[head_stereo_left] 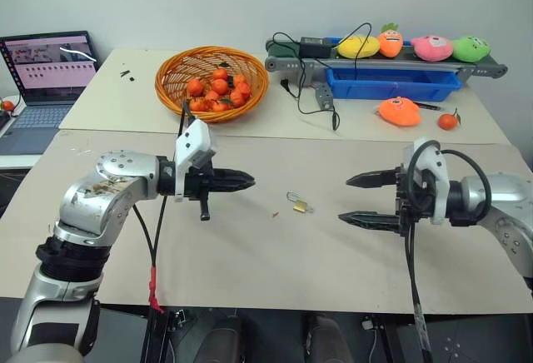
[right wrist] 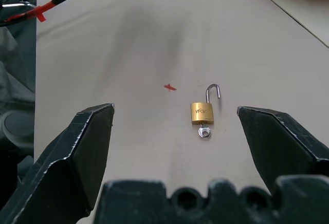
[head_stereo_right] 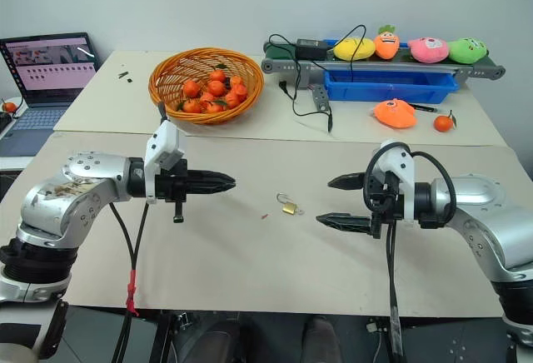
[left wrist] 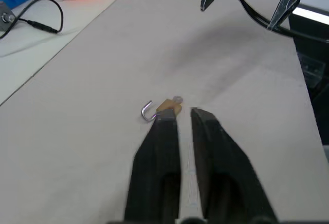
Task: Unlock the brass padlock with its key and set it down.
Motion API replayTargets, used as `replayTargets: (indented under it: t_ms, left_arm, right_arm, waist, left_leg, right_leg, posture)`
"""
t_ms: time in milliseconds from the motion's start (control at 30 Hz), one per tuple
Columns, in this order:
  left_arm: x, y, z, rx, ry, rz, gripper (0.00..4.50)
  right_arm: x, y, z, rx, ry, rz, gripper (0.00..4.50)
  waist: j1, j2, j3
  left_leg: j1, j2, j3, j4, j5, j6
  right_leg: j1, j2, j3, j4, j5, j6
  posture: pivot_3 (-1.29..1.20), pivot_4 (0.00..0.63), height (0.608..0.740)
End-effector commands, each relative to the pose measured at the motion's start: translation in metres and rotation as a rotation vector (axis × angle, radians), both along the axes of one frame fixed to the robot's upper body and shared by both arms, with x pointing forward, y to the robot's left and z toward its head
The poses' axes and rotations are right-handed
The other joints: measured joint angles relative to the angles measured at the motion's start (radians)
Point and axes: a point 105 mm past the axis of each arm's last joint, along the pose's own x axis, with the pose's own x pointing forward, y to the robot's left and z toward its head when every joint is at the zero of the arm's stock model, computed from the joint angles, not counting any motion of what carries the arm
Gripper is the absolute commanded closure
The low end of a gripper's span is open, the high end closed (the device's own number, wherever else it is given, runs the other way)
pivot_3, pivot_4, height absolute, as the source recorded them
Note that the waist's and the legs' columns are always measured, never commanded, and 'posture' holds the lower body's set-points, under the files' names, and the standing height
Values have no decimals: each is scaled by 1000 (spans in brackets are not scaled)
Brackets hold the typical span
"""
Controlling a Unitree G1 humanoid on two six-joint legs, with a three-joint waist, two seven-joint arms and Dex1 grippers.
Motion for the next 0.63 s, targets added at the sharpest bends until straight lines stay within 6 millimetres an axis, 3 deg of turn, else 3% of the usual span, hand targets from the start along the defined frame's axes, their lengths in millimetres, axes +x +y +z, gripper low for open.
replayTargets:
  t_ms: [33,267,333,467,633]
  left_arm:
    - [-9,-2,18,-28,-32,-42,2465]
    - [-16,0,15,11,-13,-89,73]
    - [-20,1,12,32,-1,-108,27]
    - [-19,10,-12,198,-14,-98,27]
    - [-13,14,-12,217,-52,-73,27]
  right_arm:
    - [2,-1,15,2,-58,-4,0]
    - [-2,0,18,-6,-51,9,0]
    - [-2,-1,19,-8,-50,7,0]
    - [-4,0,19,-14,-47,10,0]
    - [-3,1,18,-18,-47,8,0]
  waist:
    - [-1,0,0]
    - [0,0,0]
    - [0,0,0]
    - [-1,0,0]
    - [0,0,0]
  left_leg:
    - [0,0,0,0,0,0]
    - [0,0,0,0,1,-2]
    - [0,0,0,0,1,-2]
    - [0,0,0,0,1,-2]
    - [0,0,0,0,-1,2]
  right_leg:
    - [0,0,0,0,0,0]
    - [0,0,0,0,0,0]
    - [0,0,0,0,0,0]
    - [0,0,0,0,0,0]
    - [0,0,0,0,0,0]
  posture:
    - [0,150,740]
    - [0,150,740]
    - [0,150,740]
    - [0,150,740]
    - [0,150,740]
